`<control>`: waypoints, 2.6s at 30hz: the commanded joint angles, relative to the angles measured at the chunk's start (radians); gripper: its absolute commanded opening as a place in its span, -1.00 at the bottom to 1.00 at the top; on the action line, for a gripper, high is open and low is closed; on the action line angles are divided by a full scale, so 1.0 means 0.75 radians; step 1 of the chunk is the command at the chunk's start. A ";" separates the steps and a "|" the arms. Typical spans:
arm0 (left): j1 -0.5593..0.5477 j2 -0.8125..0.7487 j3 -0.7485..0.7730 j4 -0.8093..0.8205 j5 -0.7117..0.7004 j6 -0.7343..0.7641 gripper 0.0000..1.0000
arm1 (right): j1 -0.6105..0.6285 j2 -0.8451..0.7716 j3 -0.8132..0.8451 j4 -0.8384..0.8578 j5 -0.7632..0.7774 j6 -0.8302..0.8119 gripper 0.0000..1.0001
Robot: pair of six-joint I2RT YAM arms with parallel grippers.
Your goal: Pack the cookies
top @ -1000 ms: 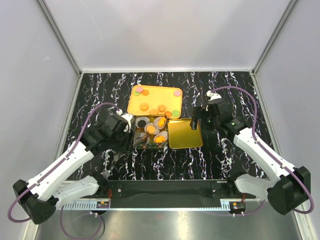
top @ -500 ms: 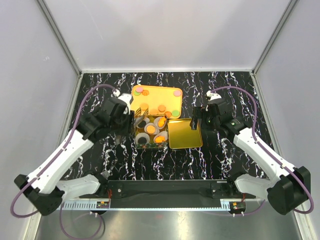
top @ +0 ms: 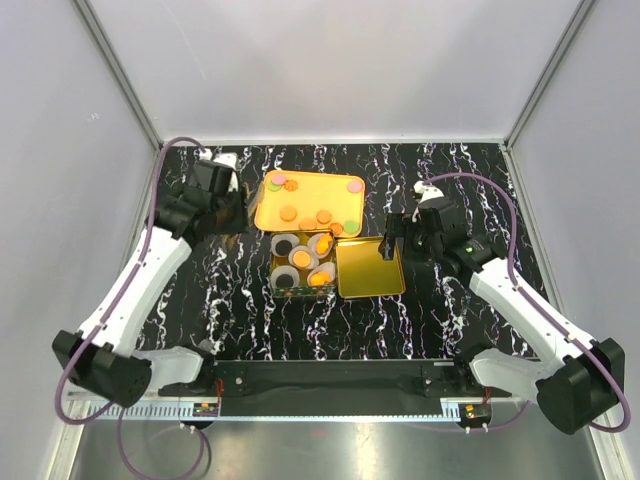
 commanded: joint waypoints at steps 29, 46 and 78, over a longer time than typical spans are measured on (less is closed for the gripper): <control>0.494 0.957 0.072 0.533 0.020 -0.120 0.30 | -0.004 0.194 0.113 0.066 0.071 0.025 0.99; 0.500 0.853 0.072 0.488 -0.011 -0.200 0.88 | -0.081 0.429 0.188 0.060 0.100 0.066 0.99; -0.077 -0.137 -0.361 0.780 0.463 -0.241 0.79 | -0.184 0.767 0.002 0.289 0.037 0.170 -0.09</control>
